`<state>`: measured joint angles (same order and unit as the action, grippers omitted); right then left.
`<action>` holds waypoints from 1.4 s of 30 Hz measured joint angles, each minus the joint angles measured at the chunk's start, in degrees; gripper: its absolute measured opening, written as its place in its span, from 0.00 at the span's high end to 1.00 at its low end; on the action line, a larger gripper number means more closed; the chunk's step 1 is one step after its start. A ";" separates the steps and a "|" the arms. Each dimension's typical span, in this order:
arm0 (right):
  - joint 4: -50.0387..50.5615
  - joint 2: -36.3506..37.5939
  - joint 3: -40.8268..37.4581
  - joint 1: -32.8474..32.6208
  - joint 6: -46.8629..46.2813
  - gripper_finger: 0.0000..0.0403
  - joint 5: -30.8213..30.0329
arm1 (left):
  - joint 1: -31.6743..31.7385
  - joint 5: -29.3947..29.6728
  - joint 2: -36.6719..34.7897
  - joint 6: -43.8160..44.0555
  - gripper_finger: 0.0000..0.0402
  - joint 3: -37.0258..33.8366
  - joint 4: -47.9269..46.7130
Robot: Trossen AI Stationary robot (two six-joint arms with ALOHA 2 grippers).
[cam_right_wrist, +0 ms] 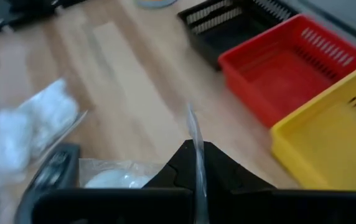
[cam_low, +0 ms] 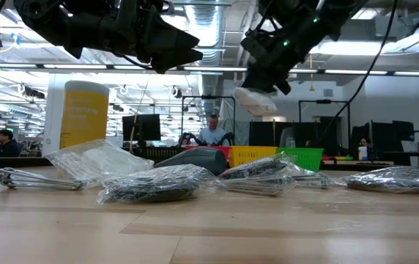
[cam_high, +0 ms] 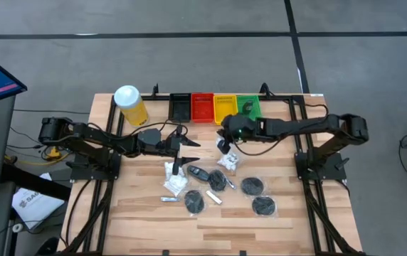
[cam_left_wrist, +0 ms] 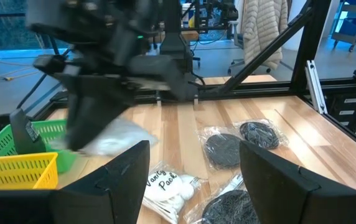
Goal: Pick & Place Travel size toiletries
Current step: Put the cotton pack into the yellow bin
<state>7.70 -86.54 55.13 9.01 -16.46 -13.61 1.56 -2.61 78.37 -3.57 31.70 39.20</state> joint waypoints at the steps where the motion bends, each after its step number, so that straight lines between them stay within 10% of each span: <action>1: -0.36 -0.07 0.00 0.83 0.47 1.00 0.00 | 0.00 -0.02 0.00 0.00 0.41 0.00 0.09; 42: -13.72 -20.21 12.39 20.63 21.03 1.00 -10.73 | 0.00 0.00 0.00 -0.02 0.41 0.00 0.78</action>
<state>-6.02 -106.75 67.53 29.64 4.57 -24.34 1.56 -2.61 78.37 -3.60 31.70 39.99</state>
